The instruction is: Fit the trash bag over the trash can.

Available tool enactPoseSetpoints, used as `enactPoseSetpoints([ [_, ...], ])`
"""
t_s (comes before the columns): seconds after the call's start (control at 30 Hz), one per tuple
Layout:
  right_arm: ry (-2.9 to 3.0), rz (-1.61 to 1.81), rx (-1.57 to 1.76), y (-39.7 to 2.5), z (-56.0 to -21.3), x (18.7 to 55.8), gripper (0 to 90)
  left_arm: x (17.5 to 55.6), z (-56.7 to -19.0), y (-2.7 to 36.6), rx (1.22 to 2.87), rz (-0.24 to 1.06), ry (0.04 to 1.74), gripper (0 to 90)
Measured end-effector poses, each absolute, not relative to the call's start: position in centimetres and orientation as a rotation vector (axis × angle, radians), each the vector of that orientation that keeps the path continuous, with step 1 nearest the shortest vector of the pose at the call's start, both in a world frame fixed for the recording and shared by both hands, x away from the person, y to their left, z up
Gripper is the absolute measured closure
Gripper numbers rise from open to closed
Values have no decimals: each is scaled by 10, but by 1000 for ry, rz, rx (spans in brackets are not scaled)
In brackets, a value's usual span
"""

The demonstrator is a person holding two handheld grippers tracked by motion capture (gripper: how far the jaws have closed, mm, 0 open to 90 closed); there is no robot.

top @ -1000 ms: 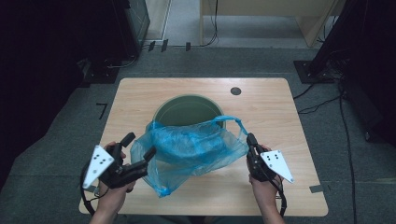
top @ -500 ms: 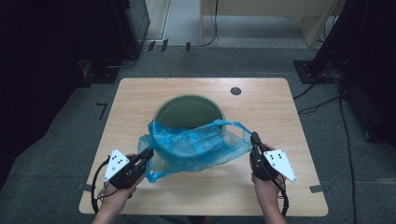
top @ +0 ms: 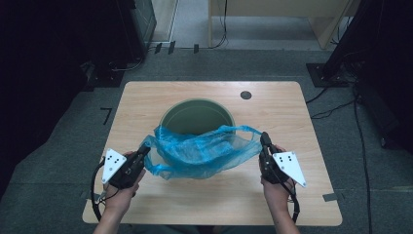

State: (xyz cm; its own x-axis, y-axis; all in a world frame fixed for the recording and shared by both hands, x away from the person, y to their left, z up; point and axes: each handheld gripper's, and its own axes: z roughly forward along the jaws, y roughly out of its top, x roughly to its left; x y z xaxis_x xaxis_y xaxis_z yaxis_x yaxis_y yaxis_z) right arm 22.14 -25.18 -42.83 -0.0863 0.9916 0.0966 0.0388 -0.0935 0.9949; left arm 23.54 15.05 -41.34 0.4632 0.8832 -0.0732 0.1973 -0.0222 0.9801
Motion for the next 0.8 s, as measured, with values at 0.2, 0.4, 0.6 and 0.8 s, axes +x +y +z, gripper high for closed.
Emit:
enactPoseSetpoints([
  [0.2,1204,1340,1242,-252,-405,233,900,245,-389,151,1433,781,935,900],
  [0.4,1219,1321,1274,-251,-397,252,900,262,-387,154,1354,719,980,900],
  [0.6,1267,1318,1339,-257,-423,250,896,243,-402,160,1353,692,903,860],
  [0.8,1351,1512,1294,-274,-427,230,611,234,-404,170,1376,617,862,699],
])
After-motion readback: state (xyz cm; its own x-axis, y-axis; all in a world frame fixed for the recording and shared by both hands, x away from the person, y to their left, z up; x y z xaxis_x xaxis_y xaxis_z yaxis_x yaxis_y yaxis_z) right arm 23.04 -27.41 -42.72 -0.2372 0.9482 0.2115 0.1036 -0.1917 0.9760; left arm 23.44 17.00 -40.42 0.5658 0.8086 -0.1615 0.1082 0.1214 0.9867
